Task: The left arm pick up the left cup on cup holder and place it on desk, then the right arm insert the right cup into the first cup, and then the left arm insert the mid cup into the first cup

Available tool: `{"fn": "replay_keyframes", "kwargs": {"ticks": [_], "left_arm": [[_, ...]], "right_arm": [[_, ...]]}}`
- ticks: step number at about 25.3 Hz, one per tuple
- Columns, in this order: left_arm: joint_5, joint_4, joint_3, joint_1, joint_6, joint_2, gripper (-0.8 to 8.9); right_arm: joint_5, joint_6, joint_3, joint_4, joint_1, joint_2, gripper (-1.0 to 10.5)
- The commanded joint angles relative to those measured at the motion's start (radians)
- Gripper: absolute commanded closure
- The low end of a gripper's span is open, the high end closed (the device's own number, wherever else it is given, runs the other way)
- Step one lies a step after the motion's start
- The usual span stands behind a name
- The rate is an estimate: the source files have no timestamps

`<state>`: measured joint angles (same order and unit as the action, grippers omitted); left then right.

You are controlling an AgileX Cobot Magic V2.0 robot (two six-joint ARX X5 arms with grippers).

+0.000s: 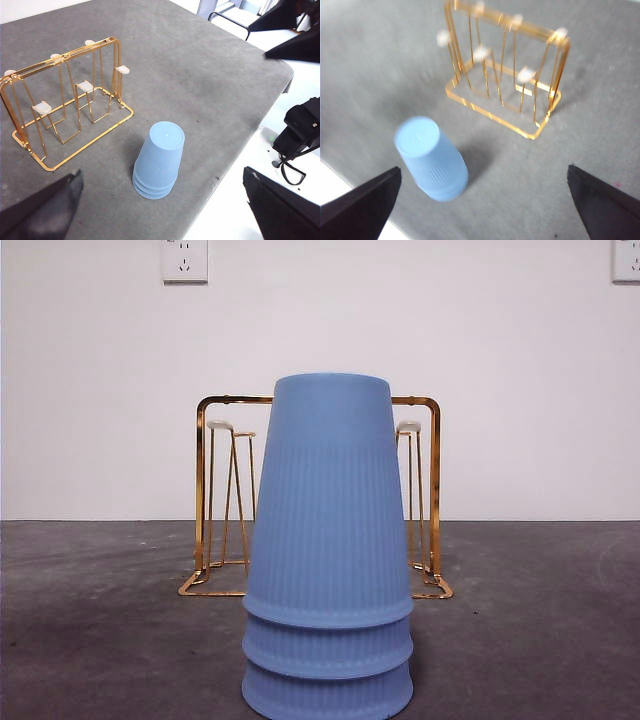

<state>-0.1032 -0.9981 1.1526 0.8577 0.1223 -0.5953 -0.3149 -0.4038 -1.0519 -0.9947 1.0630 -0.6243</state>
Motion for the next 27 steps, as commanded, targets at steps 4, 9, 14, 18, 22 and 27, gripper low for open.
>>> {"fn": "replay_keyframes", "kwargs": {"ticks": [4, 9, 14, 18, 22, 27], "left_arm": [[0.04, 0.005, 0.019, 0.005, -0.061, -0.006, 8.06], [0.055, 0.002, 0.019, 0.005, -0.024, -0.002, 8.06], [0.055, 0.003, 0.017, 0.004, -0.024, -0.001, 8.06], [-0.051, 0.124, -0.099, -0.202, -0.04, 0.039, 8.06], [-0.082, 0.446, -0.398, -0.5, -0.096, 0.167, 8.06], [-0.074, 0.692, -0.742, -0.751, -0.069, 0.351, 8.06]], "right_arm": [[-0.009, -0.025, -0.007, -0.023, 0.011, 0.053, 9.3], [-0.008, -0.027, -0.007, -0.023, 0.011, 0.053, 9.3], [-0.008, -0.027, -0.007, -0.023, 0.011, 0.053, 9.3], [-0.008, -0.027, -0.007, -0.023, 0.011, 0.053, 9.3], [-0.008, -0.027, -0.007, -0.023, 0.011, 0.053, 9.3], [-0.008, -0.027, -0.007, -0.023, 0.011, 0.053, 9.3]]}}
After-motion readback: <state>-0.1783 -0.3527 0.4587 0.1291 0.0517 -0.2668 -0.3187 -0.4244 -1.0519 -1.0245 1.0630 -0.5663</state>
